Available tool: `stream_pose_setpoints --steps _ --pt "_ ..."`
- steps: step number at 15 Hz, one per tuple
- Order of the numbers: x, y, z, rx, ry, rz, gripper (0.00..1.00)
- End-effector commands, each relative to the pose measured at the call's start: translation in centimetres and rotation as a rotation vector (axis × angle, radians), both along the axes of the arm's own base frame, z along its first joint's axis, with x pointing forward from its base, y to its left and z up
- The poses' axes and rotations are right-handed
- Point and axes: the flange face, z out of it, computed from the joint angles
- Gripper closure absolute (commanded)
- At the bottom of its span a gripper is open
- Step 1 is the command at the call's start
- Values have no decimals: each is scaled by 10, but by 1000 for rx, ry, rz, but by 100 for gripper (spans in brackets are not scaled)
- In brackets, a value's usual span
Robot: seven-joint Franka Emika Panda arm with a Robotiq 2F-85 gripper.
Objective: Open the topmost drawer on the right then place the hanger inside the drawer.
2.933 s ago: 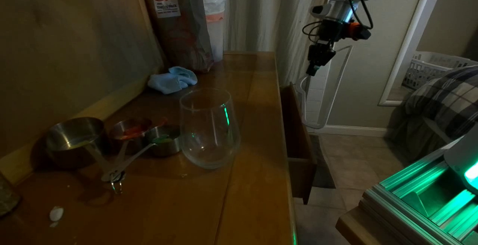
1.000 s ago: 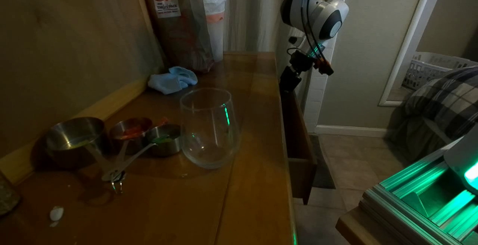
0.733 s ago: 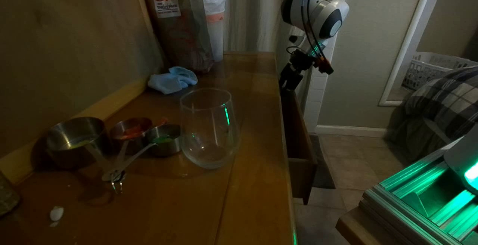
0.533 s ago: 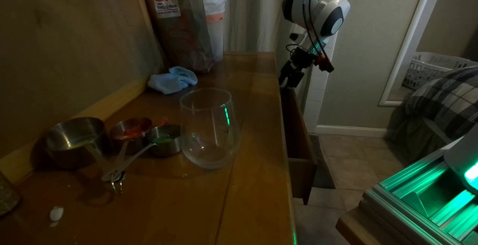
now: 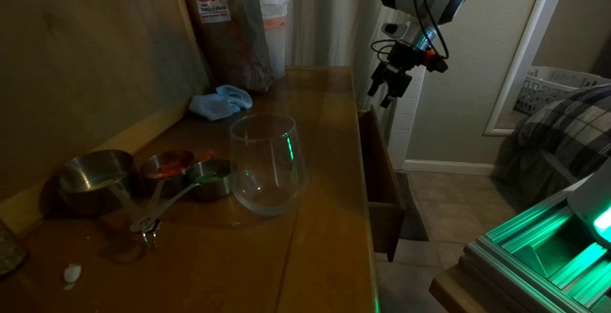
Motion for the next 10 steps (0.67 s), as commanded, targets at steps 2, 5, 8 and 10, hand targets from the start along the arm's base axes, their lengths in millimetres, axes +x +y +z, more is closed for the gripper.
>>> stream_pose_setpoints --steps 2,5,8,10 --pt "-42 -7 56 -44 20 12 0" --pt "-32 -10 53 -42 13 7 0" --pt "-36 -10 62 -44 3 3 0" --pt "-35 -10 55 -42 16 4 0"
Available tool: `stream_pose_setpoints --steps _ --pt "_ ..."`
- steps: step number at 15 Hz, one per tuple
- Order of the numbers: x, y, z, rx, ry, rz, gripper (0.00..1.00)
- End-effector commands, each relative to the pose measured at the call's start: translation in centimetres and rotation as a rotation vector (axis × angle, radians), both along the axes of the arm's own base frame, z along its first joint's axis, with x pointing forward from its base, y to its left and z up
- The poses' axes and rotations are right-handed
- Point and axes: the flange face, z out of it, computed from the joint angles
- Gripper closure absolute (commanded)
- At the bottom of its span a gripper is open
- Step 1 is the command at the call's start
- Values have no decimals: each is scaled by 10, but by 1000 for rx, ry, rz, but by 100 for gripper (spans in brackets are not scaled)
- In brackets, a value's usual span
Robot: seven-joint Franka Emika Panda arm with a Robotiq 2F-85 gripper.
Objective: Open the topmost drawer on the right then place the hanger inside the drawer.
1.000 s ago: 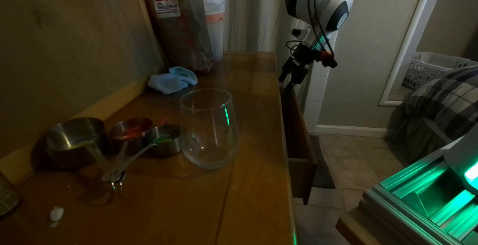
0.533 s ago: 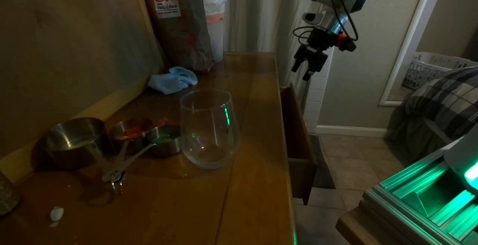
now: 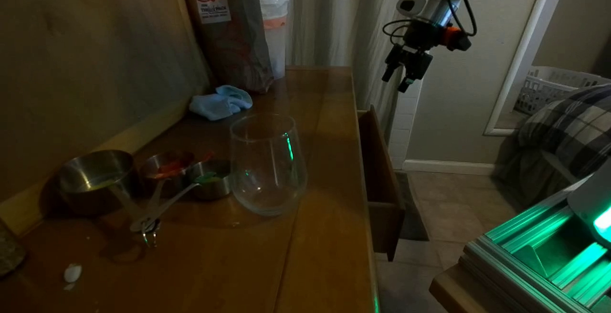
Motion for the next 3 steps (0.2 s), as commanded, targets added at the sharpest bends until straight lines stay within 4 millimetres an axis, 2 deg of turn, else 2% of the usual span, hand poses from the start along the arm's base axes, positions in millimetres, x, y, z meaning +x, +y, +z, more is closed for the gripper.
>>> stream_pose_setpoints --steps 1,3 --pt "0 0 -2 0 6 0 0" --pt "0 0 -3 1 8 0 0"
